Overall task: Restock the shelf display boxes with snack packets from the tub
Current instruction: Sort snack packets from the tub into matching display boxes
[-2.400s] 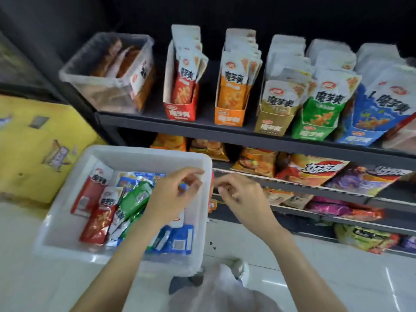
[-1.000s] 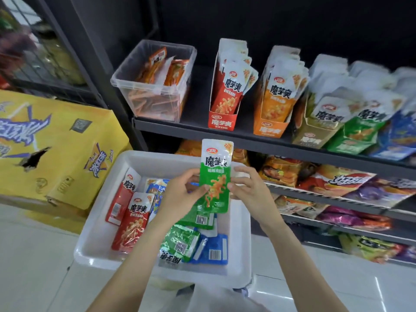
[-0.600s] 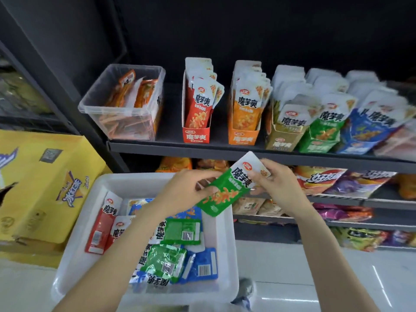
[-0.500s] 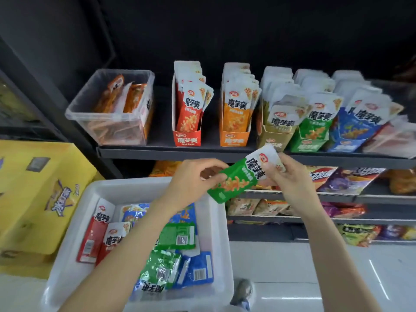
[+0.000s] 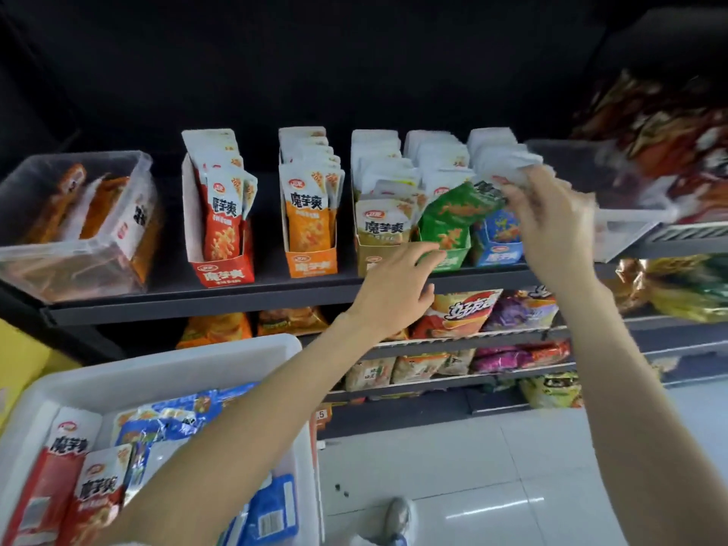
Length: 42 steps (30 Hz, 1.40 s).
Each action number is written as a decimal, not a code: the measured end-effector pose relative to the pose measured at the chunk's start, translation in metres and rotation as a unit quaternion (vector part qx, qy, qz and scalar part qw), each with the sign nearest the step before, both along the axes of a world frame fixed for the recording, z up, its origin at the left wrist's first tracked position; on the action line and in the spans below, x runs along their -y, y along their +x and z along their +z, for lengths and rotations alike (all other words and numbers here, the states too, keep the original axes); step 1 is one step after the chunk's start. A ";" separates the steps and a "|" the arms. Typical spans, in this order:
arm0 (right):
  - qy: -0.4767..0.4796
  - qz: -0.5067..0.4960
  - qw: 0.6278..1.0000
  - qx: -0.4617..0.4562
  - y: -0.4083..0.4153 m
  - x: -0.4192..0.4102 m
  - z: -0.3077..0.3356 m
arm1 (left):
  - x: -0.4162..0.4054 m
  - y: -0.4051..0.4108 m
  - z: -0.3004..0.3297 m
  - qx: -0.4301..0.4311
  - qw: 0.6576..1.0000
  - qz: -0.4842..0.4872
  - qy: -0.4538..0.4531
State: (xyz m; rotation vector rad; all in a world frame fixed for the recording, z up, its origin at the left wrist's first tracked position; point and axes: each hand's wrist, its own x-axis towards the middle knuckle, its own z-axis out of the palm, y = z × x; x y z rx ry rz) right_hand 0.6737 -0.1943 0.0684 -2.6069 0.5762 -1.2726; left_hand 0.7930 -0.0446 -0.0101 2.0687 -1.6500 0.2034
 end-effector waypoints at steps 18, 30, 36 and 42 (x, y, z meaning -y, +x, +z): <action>0.037 0.010 0.984 -0.171 0.058 0.028 -0.024 | 0.032 -0.006 -0.011 0.030 0.994 0.045 0.098; 0.186 -0.124 0.972 0.068 0.008 -0.040 -0.049 | -0.012 -0.018 -0.003 -0.061 0.997 0.021 0.038; 0.383 0.099 0.916 -0.064 -0.018 -0.147 -0.066 | -0.154 -0.007 -0.022 -0.221 0.964 0.114 -0.095; 0.355 0.275 0.851 -0.272 0.032 -0.238 -0.089 | -0.325 0.043 -0.068 -0.258 0.929 0.265 -0.014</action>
